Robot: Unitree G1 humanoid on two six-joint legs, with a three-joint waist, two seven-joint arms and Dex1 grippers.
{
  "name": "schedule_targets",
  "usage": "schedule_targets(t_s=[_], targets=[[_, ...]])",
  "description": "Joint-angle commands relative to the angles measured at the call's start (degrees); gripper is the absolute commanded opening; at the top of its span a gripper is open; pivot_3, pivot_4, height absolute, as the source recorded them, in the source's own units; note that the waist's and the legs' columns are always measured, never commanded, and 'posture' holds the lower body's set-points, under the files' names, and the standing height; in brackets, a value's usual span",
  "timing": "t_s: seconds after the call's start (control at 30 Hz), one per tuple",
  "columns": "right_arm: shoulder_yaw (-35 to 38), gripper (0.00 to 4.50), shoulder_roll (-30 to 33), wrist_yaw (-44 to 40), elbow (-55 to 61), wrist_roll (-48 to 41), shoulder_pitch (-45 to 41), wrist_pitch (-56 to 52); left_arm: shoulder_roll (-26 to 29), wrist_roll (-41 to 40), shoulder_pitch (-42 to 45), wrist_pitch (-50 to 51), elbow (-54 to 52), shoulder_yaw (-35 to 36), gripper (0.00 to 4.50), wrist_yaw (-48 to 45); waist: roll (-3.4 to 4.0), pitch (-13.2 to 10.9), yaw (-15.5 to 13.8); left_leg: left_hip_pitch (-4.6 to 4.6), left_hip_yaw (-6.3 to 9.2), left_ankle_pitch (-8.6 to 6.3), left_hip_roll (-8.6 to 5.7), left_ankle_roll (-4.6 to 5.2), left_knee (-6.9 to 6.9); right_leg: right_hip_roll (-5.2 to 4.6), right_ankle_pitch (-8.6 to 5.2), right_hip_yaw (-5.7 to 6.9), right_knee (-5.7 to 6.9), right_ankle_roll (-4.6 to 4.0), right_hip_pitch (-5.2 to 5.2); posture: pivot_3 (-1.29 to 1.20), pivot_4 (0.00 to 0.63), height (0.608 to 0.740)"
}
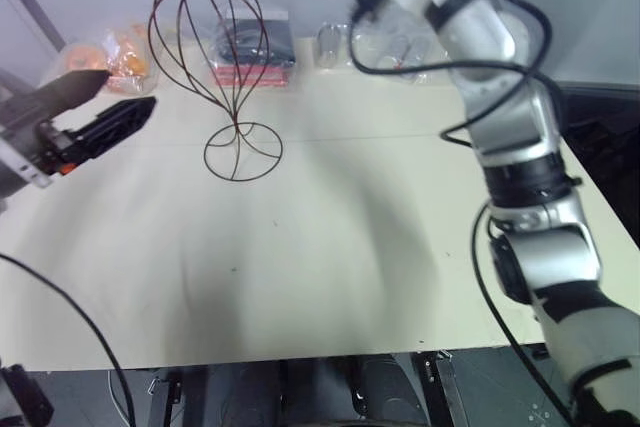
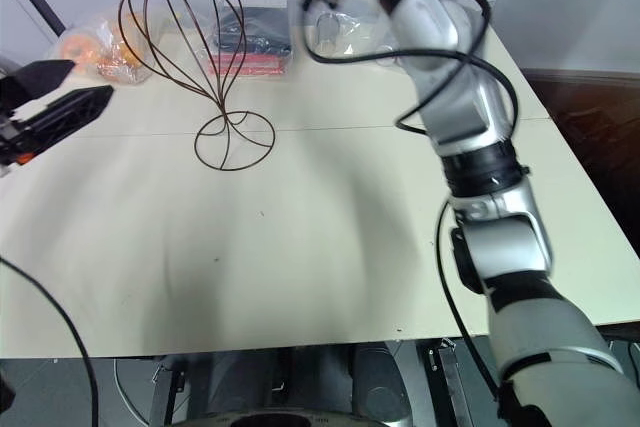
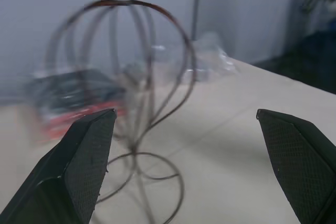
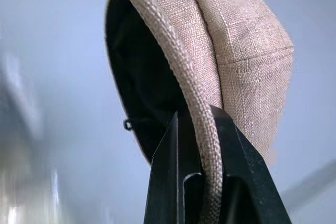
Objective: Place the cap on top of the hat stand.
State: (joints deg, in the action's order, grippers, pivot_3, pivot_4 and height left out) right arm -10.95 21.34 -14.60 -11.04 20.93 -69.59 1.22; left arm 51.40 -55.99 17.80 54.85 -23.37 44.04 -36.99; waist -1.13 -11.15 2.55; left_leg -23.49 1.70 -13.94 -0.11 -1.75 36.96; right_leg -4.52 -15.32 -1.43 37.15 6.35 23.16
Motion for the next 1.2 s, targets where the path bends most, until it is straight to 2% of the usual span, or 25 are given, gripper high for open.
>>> schedule_targets(t_s=[0.03, 0.17, 0.37, 0.7, 0.73, 0.77, 0.97, 1.07, 1.2], targets=[[-2.24, 0.07, -3.76, -4.00, -0.68, -4.08, 0.18, 4.33, 1.68, -2.12, -2.37, 0.21, -2.94, 4.92, 4.50, 1.62, -0.06, 0.02, -0.21, 0.00, 0.02, 0.01, 0.00, -0.02, 0.01, -0.06, 0.00, 0.01, -0.02, 0.00, -0.04, 0.00, 0.150, 0.740], [-7.27, 0.07, -6.25, -6.75, -0.43, -2.07, 3.44, 7.45, 2.52, -3.37, -4.92, 0.07, -3.81, 7.37, 4.50, 3.02, -0.08, 0.03, -0.44, 0.00, 0.05, 0.03, -0.07, -0.06, 0.08, -0.15, 0.02, 0.01, 0.00, -0.02, -0.09, 0.00, 0.150, 0.740], [-12.22, 0.07, -6.75, -7.29, -4.19, 3.44, 6.90, 8.19, 3.60, -5.13, -6.03, -0.35, -4.01, 8.19, 4.50, 4.14, -0.07, 0.02, 0.06, 0.00, 0.01, 0.07, -0.12, -0.12, 0.02, -0.04, 0.02, 0.01, 0.06, -0.03, 0.03, 0.00, 0.150, 0.740], [-14.61, 0.07, -8.05, -5.42, -6.91, 9.31, 7.96, 8.20, 4.68, -4.42, -5.03, -2.90, -2.71, 3.81, 4.50, 3.57, -0.06, 0.01, 0.06, 0.01, 0.00, 0.13, -0.09, -0.23, -0.14, 0.02, 0.02, -0.01, 0.11, -0.04, 0.17, 0.00, 0.150, 0.740], [-14.42, 0.72, -8.23, -5.36, -6.86, 9.38, 8.15, 7.96, 4.97, -4.00, -4.93, -3.34, -2.58, 2.99, 4.50, 3.11, -0.06, 0.02, 0.01, 0.01, 0.01, 0.13, -0.09, -0.23, -0.14, 0.02, 0.02, 0.00, 0.11, -0.04, 0.16, 0.00, 0.150, 0.740], [-14.22, 1.02, -8.37, -5.35, -6.70, 9.41, 8.37, 7.74, 5.24, -3.59, -4.95, -3.81, -2.52, 2.24, 4.50, 2.66, -0.06, 0.01, -0.01, 0.01, 0.00, 0.14, -0.09, -0.24, -0.14, 0.02, 0.02, 0.00, 0.10, -0.04, 0.16, 0.00, 0.150, 0.740], [-13.61, 3.99, -6.58, -7.10, -1.49, 9.57, 11.97, 7.97, 6.84, -1.85, -4.00, -6.52, -3.71, -2.93, 4.50, 0.04, -0.07, 0.01, -0.07, 0.01, 0.01, 0.14, -0.10, -0.24, -0.14, 0.02, 0.01, 0.00, 0.08, -0.05, 0.15, 0.00, 0.150, 0.740], [-11.83, 3.99, -3.16, -10.78, 3.76, 7.31, 16.40, 7.86, 8.34, -0.92, -3.42, -7.64, -6.32, -5.81, 4.50, -1.58, -0.08, 0.00, -0.20, 0.00, 0.01, 0.14, -0.10, -0.24, -0.14, 0.00, 0.01, 0.01, 0.06, -0.04, 0.12, 0.00, 0.150, 0.740], [-8.09, 3.99, 4.84, -16.33, 10.92, 2.79, 22.75, 10.07, 10.74, 2.15, -2.77, -10.41, -10.38, -10.70, 4.50, -4.11, -0.08, -0.02, -0.29, 0.00, 0.00, 0.13, -0.13, -0.23, -0.14, -0.03, 0.01, 0.01, -0.01, -0.05, 0.05, 0.00, 0.150, 0.740]])
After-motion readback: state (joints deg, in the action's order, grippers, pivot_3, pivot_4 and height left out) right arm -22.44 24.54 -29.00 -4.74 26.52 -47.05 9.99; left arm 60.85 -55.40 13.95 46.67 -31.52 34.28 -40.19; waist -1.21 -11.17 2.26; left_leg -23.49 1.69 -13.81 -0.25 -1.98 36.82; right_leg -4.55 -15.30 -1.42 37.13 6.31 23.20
